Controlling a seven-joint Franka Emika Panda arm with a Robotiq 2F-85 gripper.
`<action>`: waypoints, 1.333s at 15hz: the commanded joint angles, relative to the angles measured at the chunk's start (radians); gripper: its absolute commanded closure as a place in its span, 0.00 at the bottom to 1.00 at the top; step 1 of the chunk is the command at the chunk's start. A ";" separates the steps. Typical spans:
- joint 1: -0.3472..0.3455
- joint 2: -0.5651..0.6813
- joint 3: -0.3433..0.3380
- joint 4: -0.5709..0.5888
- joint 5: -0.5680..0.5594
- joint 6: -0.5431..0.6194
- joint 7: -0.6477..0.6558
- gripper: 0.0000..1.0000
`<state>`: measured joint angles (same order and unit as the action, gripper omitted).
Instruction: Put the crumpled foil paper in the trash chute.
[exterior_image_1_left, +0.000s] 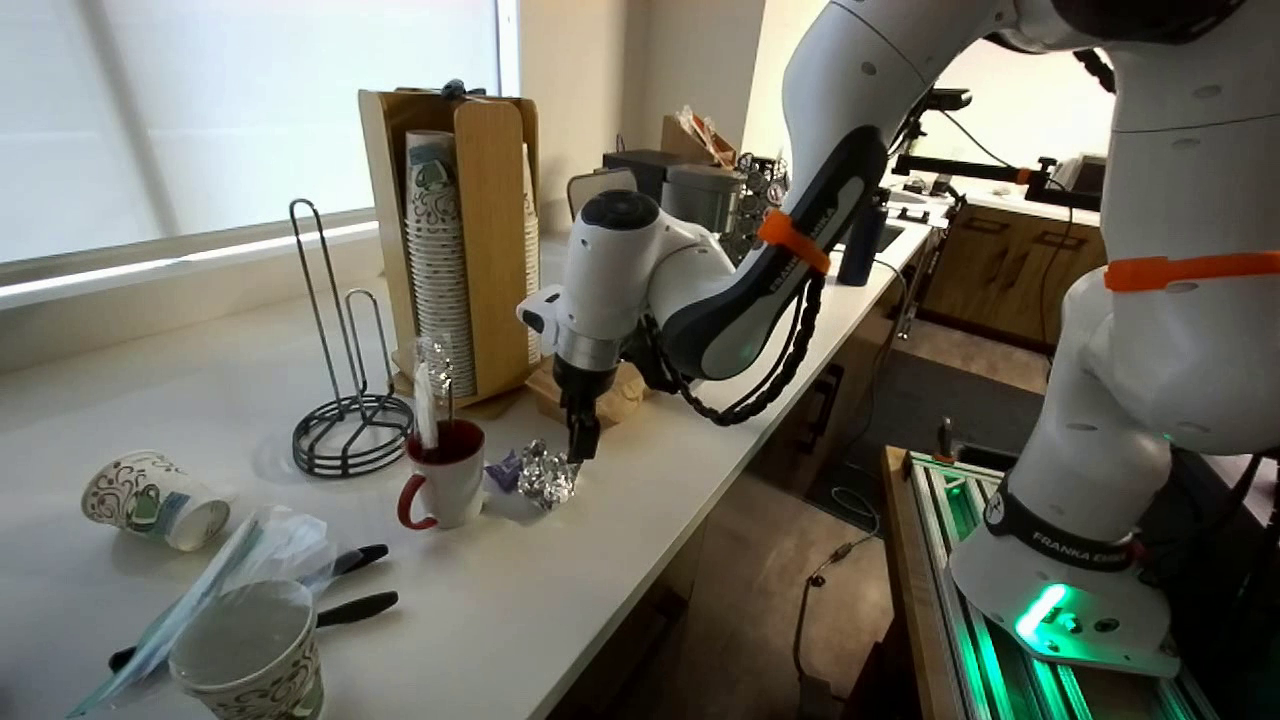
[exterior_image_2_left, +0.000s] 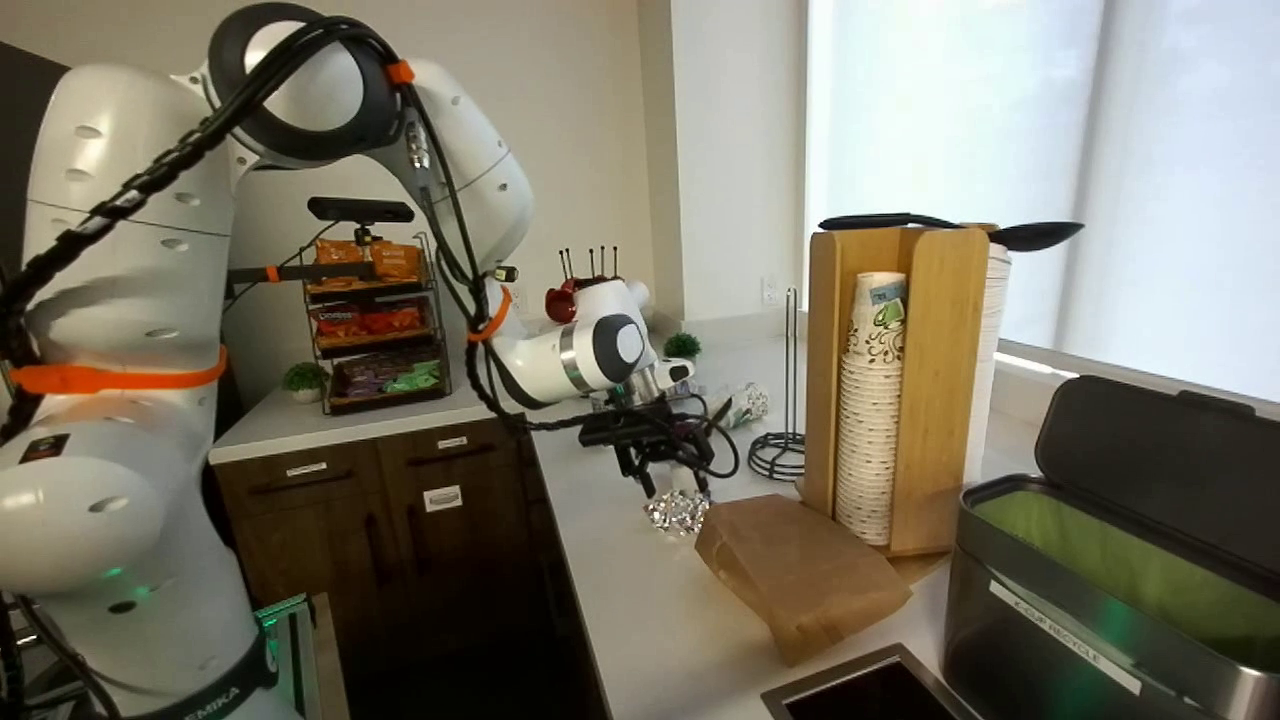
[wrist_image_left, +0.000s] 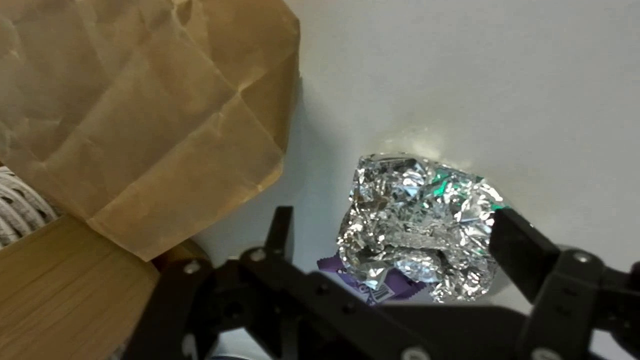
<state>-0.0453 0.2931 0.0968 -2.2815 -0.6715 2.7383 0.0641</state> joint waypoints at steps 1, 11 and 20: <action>0.055 0.004 -0.053 0.004 0.033 0.007 -0.027 0.00; 0.045 0.166 -0.037 0.158 -0.016 0.052 -0.147 0.00; 0.034 0.133 0.042 0.115 0.243 0.058 -0.399 0.00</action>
<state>0.0067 0.4212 0.0963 -2.1488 -0.5405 2.8173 -0.2173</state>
